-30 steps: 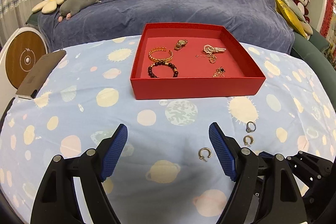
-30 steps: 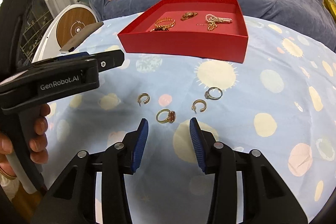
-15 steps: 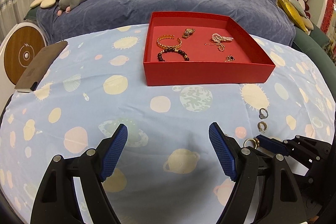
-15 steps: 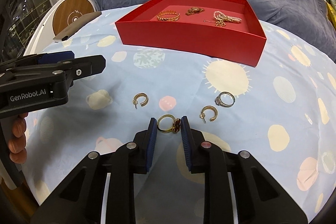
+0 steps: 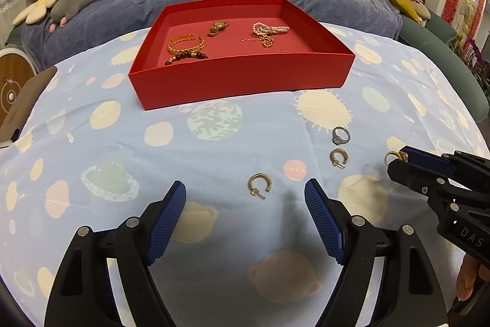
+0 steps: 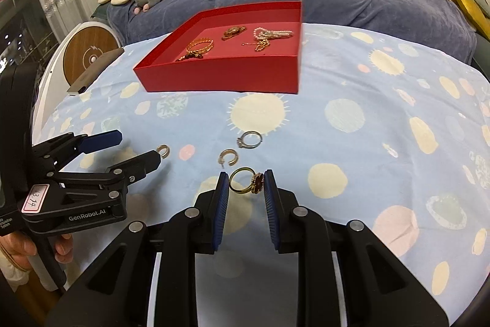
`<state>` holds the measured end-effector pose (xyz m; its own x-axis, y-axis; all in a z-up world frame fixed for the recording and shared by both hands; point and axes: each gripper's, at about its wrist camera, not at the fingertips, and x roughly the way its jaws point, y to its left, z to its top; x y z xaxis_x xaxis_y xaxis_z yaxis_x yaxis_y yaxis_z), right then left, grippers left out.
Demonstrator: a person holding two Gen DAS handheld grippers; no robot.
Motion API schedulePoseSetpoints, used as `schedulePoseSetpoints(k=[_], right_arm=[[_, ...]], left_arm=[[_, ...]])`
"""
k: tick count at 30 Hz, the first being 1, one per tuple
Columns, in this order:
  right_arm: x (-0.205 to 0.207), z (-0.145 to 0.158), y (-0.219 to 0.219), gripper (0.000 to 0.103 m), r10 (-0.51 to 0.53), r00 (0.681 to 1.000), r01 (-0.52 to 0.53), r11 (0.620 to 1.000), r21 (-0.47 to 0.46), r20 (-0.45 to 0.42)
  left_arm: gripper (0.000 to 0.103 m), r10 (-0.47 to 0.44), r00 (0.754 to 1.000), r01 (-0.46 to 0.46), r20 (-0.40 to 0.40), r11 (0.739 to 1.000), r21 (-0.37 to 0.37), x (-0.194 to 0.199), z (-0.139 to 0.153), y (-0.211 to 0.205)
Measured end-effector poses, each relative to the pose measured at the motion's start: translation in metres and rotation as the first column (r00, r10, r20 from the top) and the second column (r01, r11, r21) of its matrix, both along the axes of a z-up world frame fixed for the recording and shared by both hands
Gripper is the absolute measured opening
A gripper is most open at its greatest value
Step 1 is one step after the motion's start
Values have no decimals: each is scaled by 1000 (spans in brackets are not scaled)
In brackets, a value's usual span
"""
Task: Organize jewelry
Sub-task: 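Grasp the silver diamond ring with the left tool while the right tool holds its ring, then lower both rings into the red box and open both tools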
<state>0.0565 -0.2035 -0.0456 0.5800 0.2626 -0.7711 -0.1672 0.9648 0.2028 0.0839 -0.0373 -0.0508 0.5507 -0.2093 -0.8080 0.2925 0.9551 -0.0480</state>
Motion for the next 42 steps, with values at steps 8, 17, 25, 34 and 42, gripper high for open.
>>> schedulePoseSetpoints(k=[8, 17, 25, 34, 42], right_arm=[[-4, 3, -25, 23, -46, 999, 46, 999, 24, 0], [-7, -4, -45, 23, -76, 997, 77, 997, 32, -17], [-6, -6, -49, 23, -81, 996, 82, 996, 35, -25], [-3, 6, -39, 23, -72, 997, 72, 997, 39, 2], [12, 33, -22, 23, -48, 997, 45, 997, 69, 53]], left_arm=[[77, -64, 998, 64, 10, 997, -44, 12, -1, -44], [63, -132, 990, 130, 43, 991, 42, 33, -22, -93], [17, -162, 985, 159, 65, 986, 51, 31, -19, -98], [17, -136, 989, 134, 51, 990, 36, 31, -16, -86], [17, -67, 993, 72, 96, 996, -53, 40, 31, -54]])
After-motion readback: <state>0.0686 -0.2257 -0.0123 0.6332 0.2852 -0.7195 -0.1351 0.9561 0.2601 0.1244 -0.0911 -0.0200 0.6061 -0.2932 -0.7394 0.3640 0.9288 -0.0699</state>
